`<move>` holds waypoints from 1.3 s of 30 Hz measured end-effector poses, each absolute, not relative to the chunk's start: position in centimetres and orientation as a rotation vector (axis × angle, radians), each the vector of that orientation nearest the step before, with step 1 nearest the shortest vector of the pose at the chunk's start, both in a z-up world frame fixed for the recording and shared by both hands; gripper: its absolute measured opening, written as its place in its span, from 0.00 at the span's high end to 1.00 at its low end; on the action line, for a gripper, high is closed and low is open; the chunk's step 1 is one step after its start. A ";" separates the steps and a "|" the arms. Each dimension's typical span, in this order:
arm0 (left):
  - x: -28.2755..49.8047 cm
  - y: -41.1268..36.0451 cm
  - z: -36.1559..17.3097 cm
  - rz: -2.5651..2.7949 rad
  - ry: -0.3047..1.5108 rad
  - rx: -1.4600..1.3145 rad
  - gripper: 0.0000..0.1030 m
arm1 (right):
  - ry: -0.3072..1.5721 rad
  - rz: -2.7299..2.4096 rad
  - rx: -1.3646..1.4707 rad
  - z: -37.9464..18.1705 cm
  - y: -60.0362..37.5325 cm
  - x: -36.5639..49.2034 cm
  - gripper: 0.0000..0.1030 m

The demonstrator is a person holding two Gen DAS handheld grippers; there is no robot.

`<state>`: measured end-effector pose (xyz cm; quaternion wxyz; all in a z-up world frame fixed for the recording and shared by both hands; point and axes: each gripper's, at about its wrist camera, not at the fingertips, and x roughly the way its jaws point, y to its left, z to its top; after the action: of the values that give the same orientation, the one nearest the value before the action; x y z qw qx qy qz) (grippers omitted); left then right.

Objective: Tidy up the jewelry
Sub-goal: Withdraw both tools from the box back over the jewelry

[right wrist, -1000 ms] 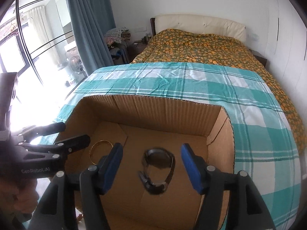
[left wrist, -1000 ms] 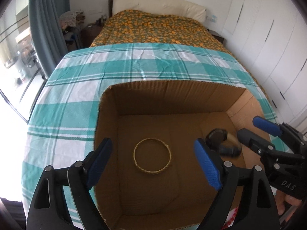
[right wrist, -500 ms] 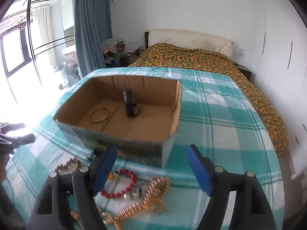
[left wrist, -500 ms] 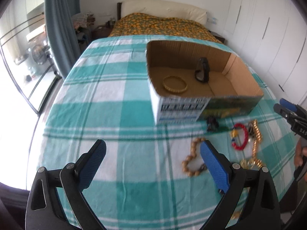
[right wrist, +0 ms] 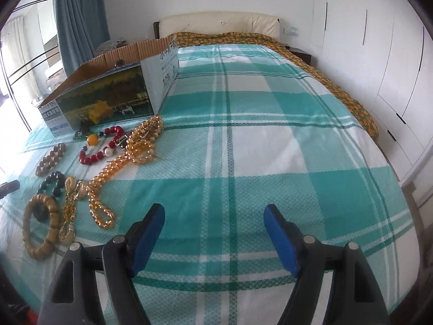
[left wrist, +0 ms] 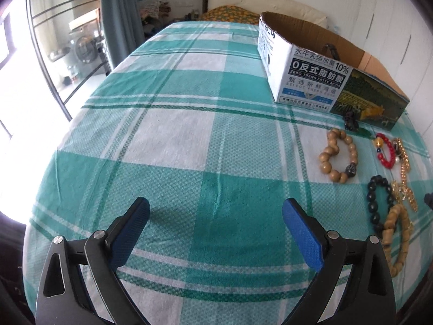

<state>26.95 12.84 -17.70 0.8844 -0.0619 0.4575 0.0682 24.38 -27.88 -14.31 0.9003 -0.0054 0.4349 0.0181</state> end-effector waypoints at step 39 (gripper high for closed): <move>26.9 12.2 -18.1 0.121 0.945 -0.072 0.00 | 0.924 0.047 -0.076 -15.4 -26.6 24.3 0.11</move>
<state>26.95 12.15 -18.12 0.8880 -0.0347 0.4548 0.0583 24.34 -26.64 -15.37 0.8942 -0.0366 0.4456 0.0227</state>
